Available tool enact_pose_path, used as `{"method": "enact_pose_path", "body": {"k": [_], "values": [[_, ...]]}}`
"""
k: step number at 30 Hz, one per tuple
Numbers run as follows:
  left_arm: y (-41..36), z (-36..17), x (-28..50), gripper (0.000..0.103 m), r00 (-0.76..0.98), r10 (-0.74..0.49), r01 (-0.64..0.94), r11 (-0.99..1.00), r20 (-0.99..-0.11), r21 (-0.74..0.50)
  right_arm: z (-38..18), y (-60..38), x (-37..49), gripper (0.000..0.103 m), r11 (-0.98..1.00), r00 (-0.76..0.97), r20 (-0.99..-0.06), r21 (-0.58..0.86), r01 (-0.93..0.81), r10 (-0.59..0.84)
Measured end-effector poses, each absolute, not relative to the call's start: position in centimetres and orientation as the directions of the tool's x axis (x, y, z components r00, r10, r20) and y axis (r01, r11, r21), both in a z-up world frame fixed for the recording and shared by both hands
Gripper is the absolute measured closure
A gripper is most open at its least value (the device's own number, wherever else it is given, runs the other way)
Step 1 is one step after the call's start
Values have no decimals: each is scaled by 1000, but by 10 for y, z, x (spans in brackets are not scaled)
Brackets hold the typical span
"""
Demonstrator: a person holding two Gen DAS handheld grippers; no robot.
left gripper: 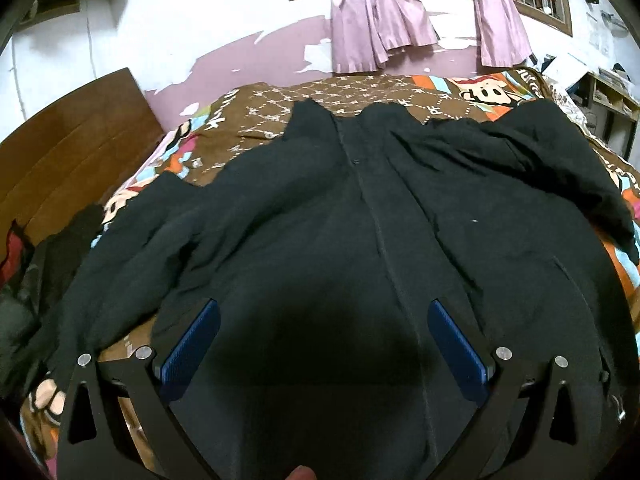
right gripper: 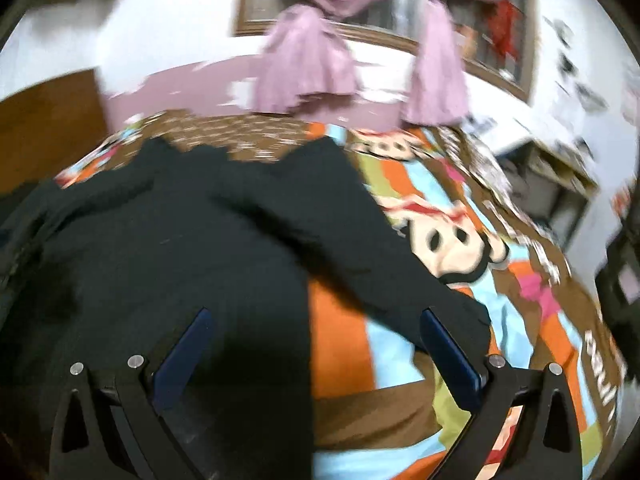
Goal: Fold large clothes
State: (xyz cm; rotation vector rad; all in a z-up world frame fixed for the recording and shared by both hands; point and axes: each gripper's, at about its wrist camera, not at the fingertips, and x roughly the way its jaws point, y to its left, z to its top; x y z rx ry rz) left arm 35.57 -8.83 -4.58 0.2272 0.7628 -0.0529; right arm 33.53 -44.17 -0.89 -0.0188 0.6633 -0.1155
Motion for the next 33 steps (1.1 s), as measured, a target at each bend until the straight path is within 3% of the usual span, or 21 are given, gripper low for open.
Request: {"method": "enact_pose_path", "body": {"k": [9, 16, 21, 26, 28, 30, 32, 33], "values": [[-118, -67, 396, 1, 723, -7, 169, 971, -691, 168, -50, -525, 371, 0, 926, 713, -692, 187, 327, -112], [-145, -78, 435, 1, 708, -97, 187, 981, -700, 53, -89, -569, 356, 0, 753, 689, -723, 427, 500, -48], [-162, -79, 463, 2, 708, -154, 186, 982, -689, -29, -106, -600, 344, 0, 523, 791, -604, 706, 477, 94], [-174, -75, 503, 2, 713, -236, 173, 972, -660, -161, -112, -616, 347, 0, 343, 853, -485, 848, 405, 192], [-179, -71, 518, 2, 709, -277, 174, 960, -649, -220, -114, -620, 351, 7, 321, 848, -491, 851, 416, 200], [-187, -68, 533, 2, 705, -306, 182, 950, -640, -253, -121, -624, 354, 34, 301, 836, -510, 845, 442, 204], [-195, -65, 544, 2, 701, -318, 194, 946, -638, -258, -130, -629, 355, 47, 254, 833, -516, 848, 465, 199], [-202, -64, 552, 2, 695, -315, 204, 948, -647, -243, -133, -632, 355, 62, 238, 836, -516, 849, 471, 186]]}}
